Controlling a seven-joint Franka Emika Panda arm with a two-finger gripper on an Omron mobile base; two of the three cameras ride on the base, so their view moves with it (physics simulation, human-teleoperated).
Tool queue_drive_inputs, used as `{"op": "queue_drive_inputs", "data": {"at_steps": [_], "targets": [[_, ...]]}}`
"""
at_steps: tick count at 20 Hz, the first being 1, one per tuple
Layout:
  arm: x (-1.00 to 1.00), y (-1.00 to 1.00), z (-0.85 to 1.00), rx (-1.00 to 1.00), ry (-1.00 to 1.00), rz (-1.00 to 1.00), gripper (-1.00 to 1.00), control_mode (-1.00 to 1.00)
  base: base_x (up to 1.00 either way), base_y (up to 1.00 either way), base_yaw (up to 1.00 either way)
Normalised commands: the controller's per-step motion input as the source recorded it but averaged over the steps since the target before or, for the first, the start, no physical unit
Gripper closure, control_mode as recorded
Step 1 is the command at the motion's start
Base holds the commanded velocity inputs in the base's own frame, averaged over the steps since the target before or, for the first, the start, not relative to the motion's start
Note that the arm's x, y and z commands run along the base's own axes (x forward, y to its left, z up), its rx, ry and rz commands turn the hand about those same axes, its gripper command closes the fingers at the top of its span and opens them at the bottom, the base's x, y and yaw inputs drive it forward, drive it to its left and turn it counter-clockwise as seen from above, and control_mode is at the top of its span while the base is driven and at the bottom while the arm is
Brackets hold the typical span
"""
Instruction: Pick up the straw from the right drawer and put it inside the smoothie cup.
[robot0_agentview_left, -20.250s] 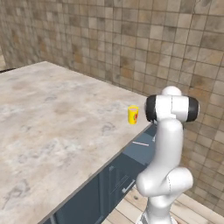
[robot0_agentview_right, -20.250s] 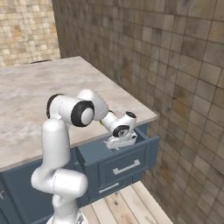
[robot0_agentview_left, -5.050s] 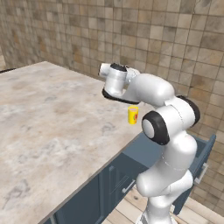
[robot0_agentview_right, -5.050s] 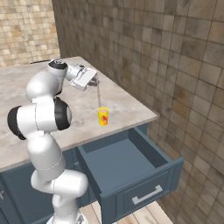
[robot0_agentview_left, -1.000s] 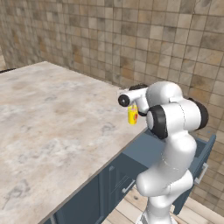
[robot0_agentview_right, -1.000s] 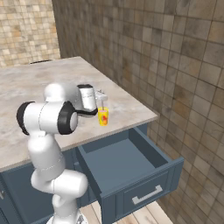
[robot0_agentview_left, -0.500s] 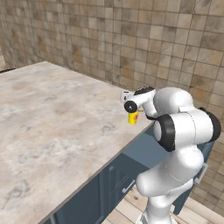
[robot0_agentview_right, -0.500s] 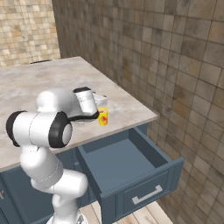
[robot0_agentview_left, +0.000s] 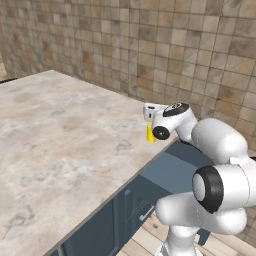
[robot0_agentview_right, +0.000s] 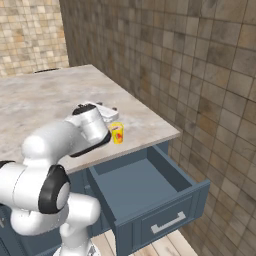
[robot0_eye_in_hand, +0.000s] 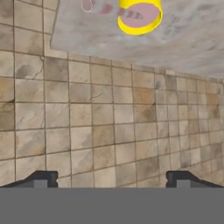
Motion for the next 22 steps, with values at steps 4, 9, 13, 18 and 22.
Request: {"op": "queue_drive_inputs", "data": {"at_steps": [4,9,13,18,22], "targets": [[-0.37,0.28,0.78,-0.01,-0.01,0.01,-1.00,-1.00,0.00,0.00,0.00],[-0.15,0.48,0.81,-0.06,0.02,0.02,-1.00,-1.00,0.00,0.00,0.00],[-0.09,0.53,0.40,-0.07,0.01,0.03,-1.00,-1.00,0.00,0.00,0.00],[-0.14,0.52,0.10,-0.02,0.00,0.01,-1.00,-1.00,0.00,0.00,0.00],[-0.19,0.52,0.00,-0.01,0.00,0.00,-1.00,-1.00,0.00,0.00,0.00]]}}
